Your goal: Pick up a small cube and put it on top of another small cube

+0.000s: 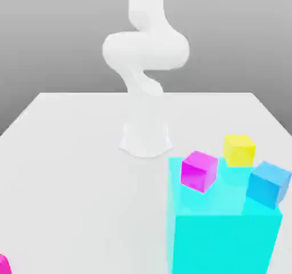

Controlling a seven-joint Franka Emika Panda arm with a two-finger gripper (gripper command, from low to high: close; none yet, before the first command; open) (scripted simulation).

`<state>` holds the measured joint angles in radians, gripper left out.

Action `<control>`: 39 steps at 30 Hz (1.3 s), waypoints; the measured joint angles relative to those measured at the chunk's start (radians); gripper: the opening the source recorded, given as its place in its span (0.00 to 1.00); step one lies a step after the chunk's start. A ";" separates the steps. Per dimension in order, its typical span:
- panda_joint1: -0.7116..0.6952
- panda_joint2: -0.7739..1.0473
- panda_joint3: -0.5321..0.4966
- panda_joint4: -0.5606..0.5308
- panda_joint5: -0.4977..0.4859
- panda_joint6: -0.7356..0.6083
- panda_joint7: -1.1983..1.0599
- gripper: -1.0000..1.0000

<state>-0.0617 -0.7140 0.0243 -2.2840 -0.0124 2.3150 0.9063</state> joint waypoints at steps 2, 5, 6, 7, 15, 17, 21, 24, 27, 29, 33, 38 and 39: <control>-0.050 0.073 0.019 0.014 -0.013 0.012 0.092 0.50; -0.121 0.176 0.047 0.033 -0.032 0.030 0.222 0.50; -0.143 0.211 0.054 0.040 -0.040 0.036 0.267 0.50; -0.162 0.245 0.060 0.046 -0.048 0.041 0.312 0.50; -0.289 0.519 0.076 0.097 -0.119 0.087 0.672 0.50; -0.310 0.588 0.068 0.110 -0.132 0.098 0.759 0.50; -0.361 0.723 0.044 0.135 -0.143 0.124 0.922 0.50; -0.382 0.823 0.027 0.154 -0.136 0.143 1.034 0.50; -0.394 0.922 0.002 0.172 -0.113 0.164 1.135 0.50; -0.405 0.987 -0.016 0.184 -0.087 0.179 1.196 0.50; -0.433 1.115 -0.042 0.207 -0.017 0.208 1.305 0.50; -0.456 1.287 -0.047 0.243 0.037 0.301 1.359 0.50; -0.457 1.317 -0.047 0.249 0.038 0.324 1.360 0.00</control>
<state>-0.5186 0.6032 -0.0223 -2.0349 0.0260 2.6387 2.2659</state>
